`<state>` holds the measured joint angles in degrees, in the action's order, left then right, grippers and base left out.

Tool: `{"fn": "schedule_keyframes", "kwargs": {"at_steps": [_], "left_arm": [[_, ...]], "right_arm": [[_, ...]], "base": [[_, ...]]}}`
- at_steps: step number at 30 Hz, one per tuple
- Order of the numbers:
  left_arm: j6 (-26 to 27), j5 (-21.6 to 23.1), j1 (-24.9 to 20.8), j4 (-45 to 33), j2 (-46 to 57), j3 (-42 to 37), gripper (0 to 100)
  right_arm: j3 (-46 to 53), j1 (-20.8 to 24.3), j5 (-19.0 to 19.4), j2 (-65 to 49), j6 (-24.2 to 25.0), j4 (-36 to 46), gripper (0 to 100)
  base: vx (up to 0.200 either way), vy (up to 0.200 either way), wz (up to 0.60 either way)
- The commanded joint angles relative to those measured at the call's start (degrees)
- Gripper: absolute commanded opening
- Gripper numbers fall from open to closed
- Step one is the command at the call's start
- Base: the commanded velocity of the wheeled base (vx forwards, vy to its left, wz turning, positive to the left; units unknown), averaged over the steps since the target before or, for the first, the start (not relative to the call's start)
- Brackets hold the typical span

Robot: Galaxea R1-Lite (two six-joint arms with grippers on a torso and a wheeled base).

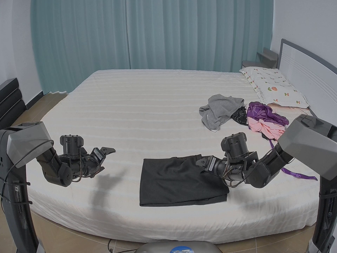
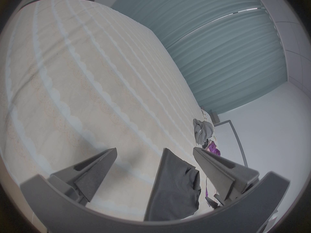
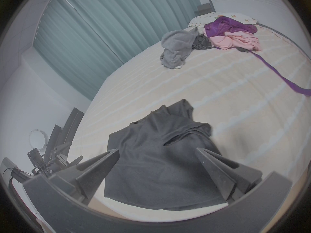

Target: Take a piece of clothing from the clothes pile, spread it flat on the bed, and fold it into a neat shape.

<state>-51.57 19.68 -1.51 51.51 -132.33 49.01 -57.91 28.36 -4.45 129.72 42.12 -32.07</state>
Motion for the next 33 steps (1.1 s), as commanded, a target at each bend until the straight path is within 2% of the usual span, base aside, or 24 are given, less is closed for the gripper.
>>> {"fn": "schedule_keyframes", "kwargs": {"at_steps": [1,6,12,18,24,26,30,33], "left_arm": [[0.24,-0.08,-0.07,0.17,-0.03,-0.58,100],[1.20,-0.08,-0.07,0.26,-0.03,-0.84,100],[1.29,-0.08,-0.16,0.26,-0.12,-0.84,100],[1.29,-0.08,-0.07,0.26,-0.12,-0.84,100],[1.29,-0.08,-0.16,0.26,-0.12,-0.75,100],[1.29,-0.08,-0.16,0.26,-0.12,-0.75,100],[1.29,-0.08,-0.16,0.26,-0.12,-0.75,100],[1.29,-0.08,-0.16,0.26,-0.12,-0.75,100]], "right_arm": [[-5.11,2.05,0.14,4.14,0.60,1.22,100],[-9.77,2.32,0.32,7.30,0.77,5.53,100],[-13.64,4.16,1.37,10.64,0.77,6.94,100],[-19.79,4.16,-0.30,15.30,0.77,7.20,100],[-25.33,0.56,-6.54,18.20,0.42,6.76,100],[-26.03,-0.23,-7.06,18.82,0.24,6.94,100],[-30.16,-4.71,-10.84,20.57,-0.37,6.41,100],[-30.95,-7.88,-11.46,20.66,-0.55,4.39,100]], "base": [[0.000,0.000,0.00],[0.000,0.000,0.00],[0.000,0.000,0.00],[0.000,0.000,0.00],[0.000,0.000,0.00],[0.000,0.000,0.00],[0.000,0.000,0.00],[0.000,0.000,0.00]]}}
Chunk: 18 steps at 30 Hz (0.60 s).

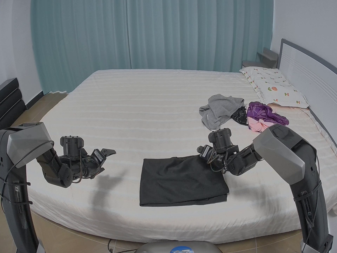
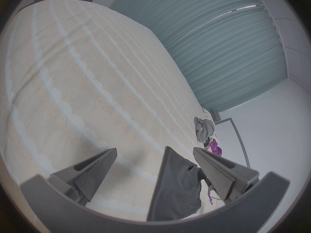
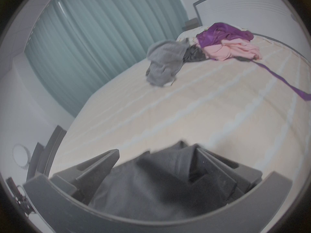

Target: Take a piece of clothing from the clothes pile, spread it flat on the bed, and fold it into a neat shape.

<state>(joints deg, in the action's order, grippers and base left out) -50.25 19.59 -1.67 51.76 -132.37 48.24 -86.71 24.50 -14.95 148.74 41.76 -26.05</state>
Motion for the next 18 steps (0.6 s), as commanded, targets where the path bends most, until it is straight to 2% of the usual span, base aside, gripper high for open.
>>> {"fn": "schedule_keyframes", "kwargs": {"at_steps": [1,6,7,9,17,18], "left_arm": [[-0.02,0.01,0.00,0.01,-0.09,0.10,100],[-0.02,0.01,0.09,-0.08,-0.17,0.19,100],[-0.02,0.01,0.00,-0.08,-0.17,0.28,100],[-0.02,0.01,0.00,-0.08,-0.35,0.37,100],[-0.02,0.01,0.00,-0.08,-0.44,0.63,100],[-0.02,0.01,0.00,-0.17,-0.44,0.72,100]], "right_arm": [[-1.79,-4.82,-0.87,1.64,-0.46,-3.04,100],[2.07,-5.69,1.50,1.03,-0.10,-7.26,100],[4.18,-5.43,4.14,0.24,-0.28,-7.70,100],[5.50,-5.26,6.16,-0.38,-0.37,-7.70,100],[4.09,-6.13,9.50,0.59,-1.07,-7.70,100],[4.18,-6.22,10.02,0.59,-1.07,-7.70,0]], "base": [[0.000,0.000,0.00],[0.000,0.000,0.00],[0.000,0.000,0.00],[0.000,0.000,0.00],[0.000,0.000,0.00],[0.000,0.000,0.00]]}}
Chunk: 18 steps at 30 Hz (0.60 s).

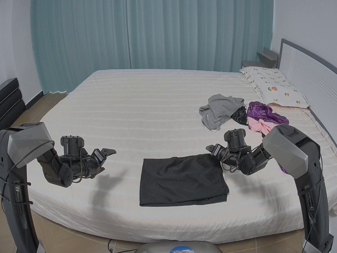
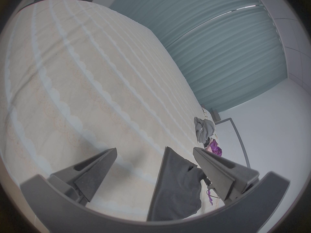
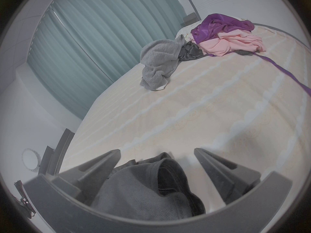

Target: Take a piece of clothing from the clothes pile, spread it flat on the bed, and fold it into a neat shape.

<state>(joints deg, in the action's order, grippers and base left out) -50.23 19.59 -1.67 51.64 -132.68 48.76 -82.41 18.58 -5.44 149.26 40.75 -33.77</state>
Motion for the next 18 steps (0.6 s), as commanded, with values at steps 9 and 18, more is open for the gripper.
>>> {"fn": "schedule_keyframes", "kwargs": {"at_steps": [9,18], "left_arm": [[-0.05,0.01,0.00,-0.05,-0.12,0.37,100],[-0.05,-0.25,-1.76,0.22,-0.21,1.16,100]], "right_arm": [[0.05,-1.53,0.52,-0.29,0.38,-0.86,0],[0.49,-3.55,0.08,-0.73,1.17,-2.18,0]], "base": [[0.000,0.000,0.00],[0.000,0.000,0.00]]}}
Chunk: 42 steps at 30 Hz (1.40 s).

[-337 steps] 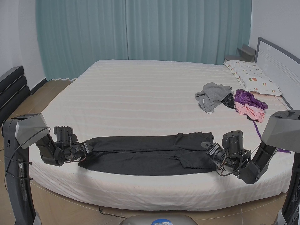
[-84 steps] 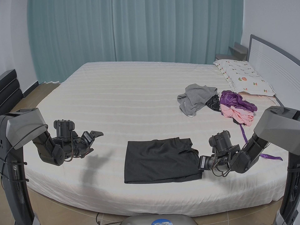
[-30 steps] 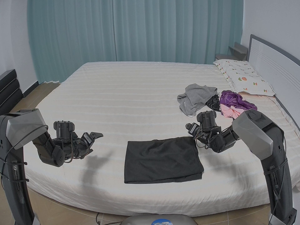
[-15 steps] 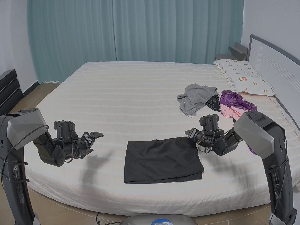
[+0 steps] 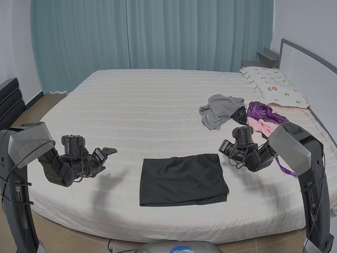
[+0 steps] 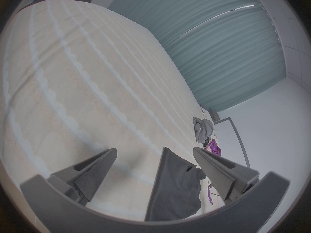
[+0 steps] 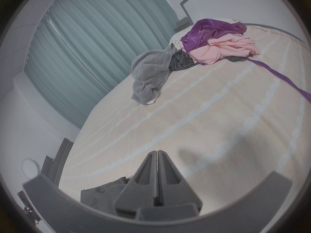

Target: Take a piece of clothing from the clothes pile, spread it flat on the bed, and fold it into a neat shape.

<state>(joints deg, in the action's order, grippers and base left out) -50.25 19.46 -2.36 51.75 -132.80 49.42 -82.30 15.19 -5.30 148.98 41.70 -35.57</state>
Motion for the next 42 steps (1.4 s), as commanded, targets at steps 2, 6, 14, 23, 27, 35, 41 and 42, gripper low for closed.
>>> {"fn": "schedule_keyframes", "kwargs": {"at_steps": [2,6,14,23,27,35,41,42], "left_arm": [[-0.02,-1.09,-1.77,0.11,-0.09,0.85,100],[-0.02,-3.72,-2.82,0.11,-0.70,1.47,100],[-0.02,-5.57,-3.52,-0.25,-2.46,2.96,100],[0.06,-6.01,-6.07,-0.33,-2.81,5.34,100],[-0.11,-8.12,-9.68,0.28,-4.04,7.01,100],[-0.11,-10.67,-13.37,-1.04,-7.91,14.21,100],[-0.02,-12.42,-13.37,-7.36,-11.16,21.24,100],[0.06,-12.51,-13.37,-7.98,-11.60,22.30,100]], "right_arm": [[0.82,0.02,0.03,-1.06,0.66,-0.90,0],[3.81,0.54,1.26,-2.82,1.54,-1.25,100],[4.69,1.51,4.86,-2.64,0.22,-2.57,100],[3.55,0.54,9.79,-0.01,-2.24,-0.20,0],[3.29,0.46,10.22,0.26,-2.86,-0.38,0],[3.46,-0.95,9.52,-0.80,-2.33,-0.55,0],[3.90,-2.36,9.52,-1.15,0.75,-1.17,0],[3.99,-2.36,9.52,-1.24,1.10,-1.61,0]], "base": [[0.000,0.000,0.00],[0.000,0.000,0.00],[0.000,0.000,0.00],[0.000,0.000,0.00],[0.000,0.000,0.00],[0.000,0.000,0.00],[0.000,0.000,0.00],[0.000,0.000,0.00]]}}
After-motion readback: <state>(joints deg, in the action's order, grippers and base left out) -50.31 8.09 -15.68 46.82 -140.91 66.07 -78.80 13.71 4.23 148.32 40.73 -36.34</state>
